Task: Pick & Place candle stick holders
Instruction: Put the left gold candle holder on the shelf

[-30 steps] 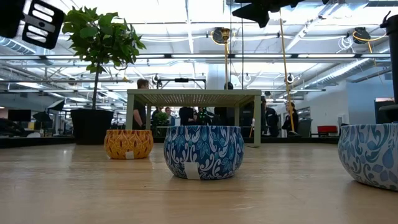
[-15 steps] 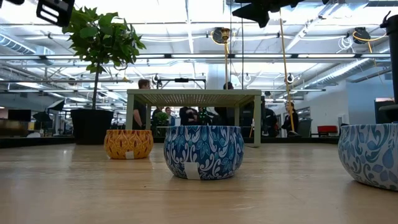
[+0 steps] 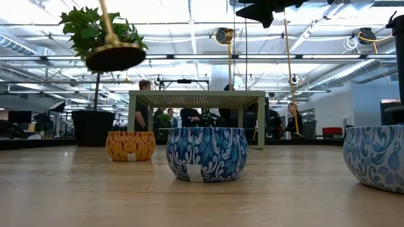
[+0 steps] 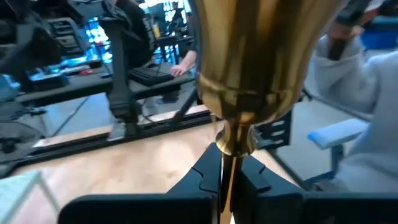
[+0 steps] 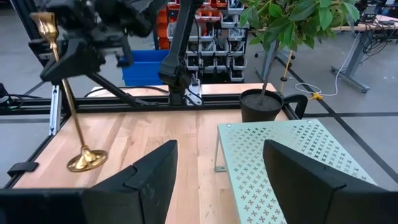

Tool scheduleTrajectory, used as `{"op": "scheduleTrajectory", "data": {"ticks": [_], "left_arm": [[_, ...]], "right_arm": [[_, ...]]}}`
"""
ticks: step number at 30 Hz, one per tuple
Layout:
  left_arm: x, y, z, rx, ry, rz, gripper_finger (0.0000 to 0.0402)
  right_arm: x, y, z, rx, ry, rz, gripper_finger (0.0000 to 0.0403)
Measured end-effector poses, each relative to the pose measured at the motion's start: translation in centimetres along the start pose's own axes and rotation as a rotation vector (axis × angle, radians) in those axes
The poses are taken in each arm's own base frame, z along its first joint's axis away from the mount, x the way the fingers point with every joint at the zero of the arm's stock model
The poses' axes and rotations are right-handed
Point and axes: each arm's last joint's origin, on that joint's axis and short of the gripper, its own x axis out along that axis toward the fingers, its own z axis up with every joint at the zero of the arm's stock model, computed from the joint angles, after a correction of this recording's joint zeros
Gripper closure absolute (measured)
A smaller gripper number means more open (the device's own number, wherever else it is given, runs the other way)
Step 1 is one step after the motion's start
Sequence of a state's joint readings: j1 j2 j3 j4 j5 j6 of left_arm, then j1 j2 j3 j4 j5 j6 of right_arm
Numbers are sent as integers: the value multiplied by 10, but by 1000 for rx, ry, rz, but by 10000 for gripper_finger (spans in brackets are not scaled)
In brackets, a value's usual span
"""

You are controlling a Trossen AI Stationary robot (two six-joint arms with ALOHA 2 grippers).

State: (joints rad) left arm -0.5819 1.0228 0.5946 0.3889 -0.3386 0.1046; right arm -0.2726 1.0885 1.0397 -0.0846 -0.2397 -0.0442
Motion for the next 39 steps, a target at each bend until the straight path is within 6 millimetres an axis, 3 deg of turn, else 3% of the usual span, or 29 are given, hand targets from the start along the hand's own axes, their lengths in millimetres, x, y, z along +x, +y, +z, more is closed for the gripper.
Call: {"op": "scheduleTrajectory", "data": {"ticks": [11,19,30,39], "left_arm": [[43,65,42,59,-43,203,393],[80,124,60,50,-31,398,393],[109,198,54,56,43,753,392],[102,244,35,-26,59,880,393]], "right_arm": [[0,0,-7,16,71,3,175],[0,0,-7,17,75,3,175],[-1,1,-12,28,123,4,175],[-1,1,-12,20,124,4,174]]}}
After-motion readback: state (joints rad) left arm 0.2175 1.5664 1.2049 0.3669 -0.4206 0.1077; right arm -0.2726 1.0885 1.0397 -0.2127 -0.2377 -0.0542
